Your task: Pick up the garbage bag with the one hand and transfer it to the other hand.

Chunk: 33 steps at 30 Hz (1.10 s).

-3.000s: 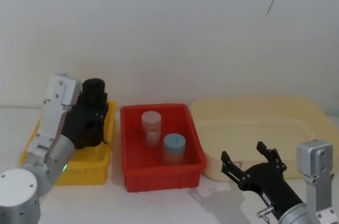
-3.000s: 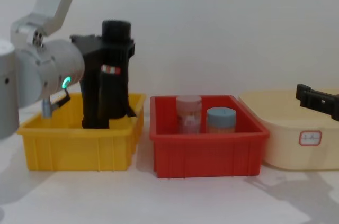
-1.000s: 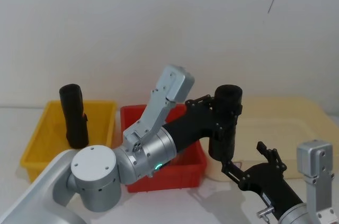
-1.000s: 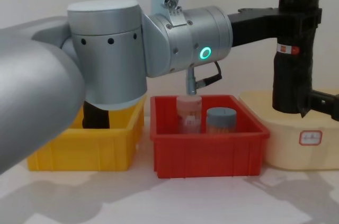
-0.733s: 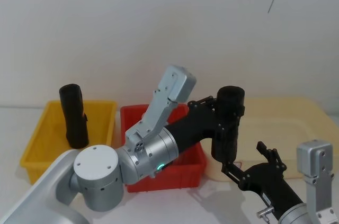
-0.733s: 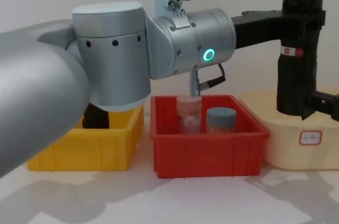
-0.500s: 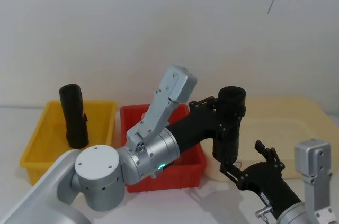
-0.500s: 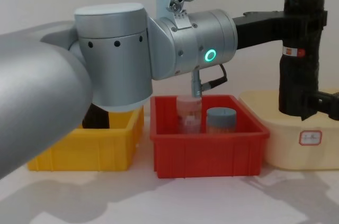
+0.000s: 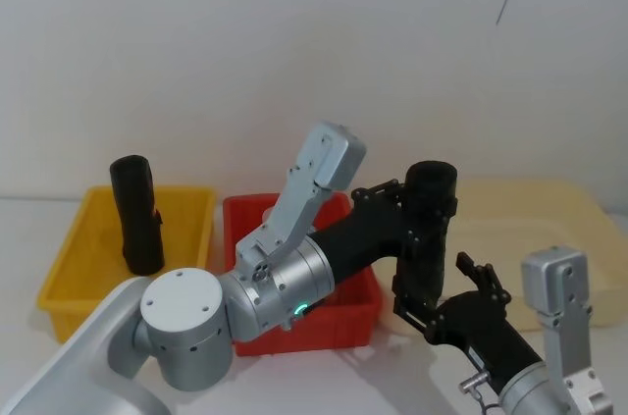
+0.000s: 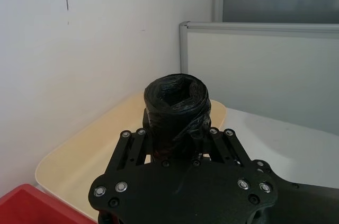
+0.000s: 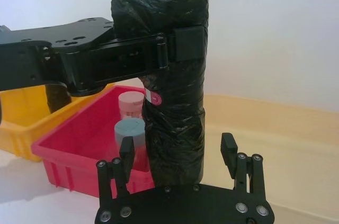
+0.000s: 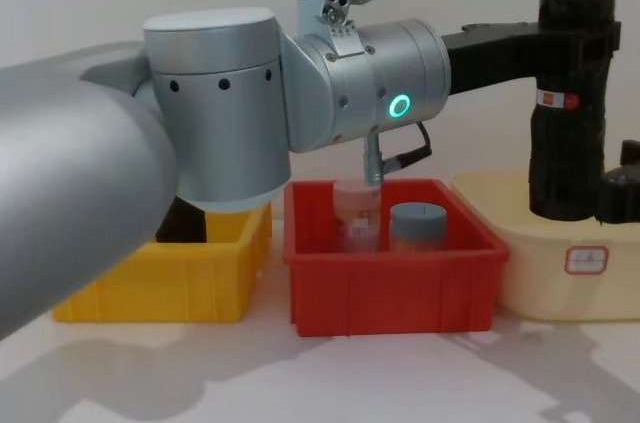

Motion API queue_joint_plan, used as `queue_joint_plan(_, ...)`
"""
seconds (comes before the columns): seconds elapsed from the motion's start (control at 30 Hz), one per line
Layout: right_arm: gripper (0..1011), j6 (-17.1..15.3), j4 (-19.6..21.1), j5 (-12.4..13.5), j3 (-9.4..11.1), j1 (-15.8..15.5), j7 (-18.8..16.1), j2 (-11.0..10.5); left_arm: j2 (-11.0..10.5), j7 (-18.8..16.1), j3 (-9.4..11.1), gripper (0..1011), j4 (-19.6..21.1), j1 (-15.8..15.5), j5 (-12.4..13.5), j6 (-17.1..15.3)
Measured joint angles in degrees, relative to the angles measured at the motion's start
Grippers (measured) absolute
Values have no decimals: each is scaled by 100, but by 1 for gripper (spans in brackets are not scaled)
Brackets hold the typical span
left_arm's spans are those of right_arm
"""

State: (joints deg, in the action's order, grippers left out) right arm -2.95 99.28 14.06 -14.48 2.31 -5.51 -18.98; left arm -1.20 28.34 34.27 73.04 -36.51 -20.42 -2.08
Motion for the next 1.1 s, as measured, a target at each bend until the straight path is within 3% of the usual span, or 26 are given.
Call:
queue_joint_plan(0.6,993,-167,-458,-101,-21,460,-84,202,8,10,6,445,-18,-10,-13,4)
queue_joint_plan(0.8,909,-247,-600,-89,-16,619,-102,311,8,10,6,445,-21,-10,-15,4)
queue_joint_plan(0.83,840,-264,-633,-84,-15,654,-109,337,8,10,6,445,-21,-10,-15,4)
queue_joint_plan(0.93,790,-298,-689,-77,-11,721,-126,382,8,9,5,445,-20,-10,-15,4)
queue_joint_plan(1.1,614,-324,-749,-77,-6,793,-149,438,8,9,5,445,-21,-10,-15,4)
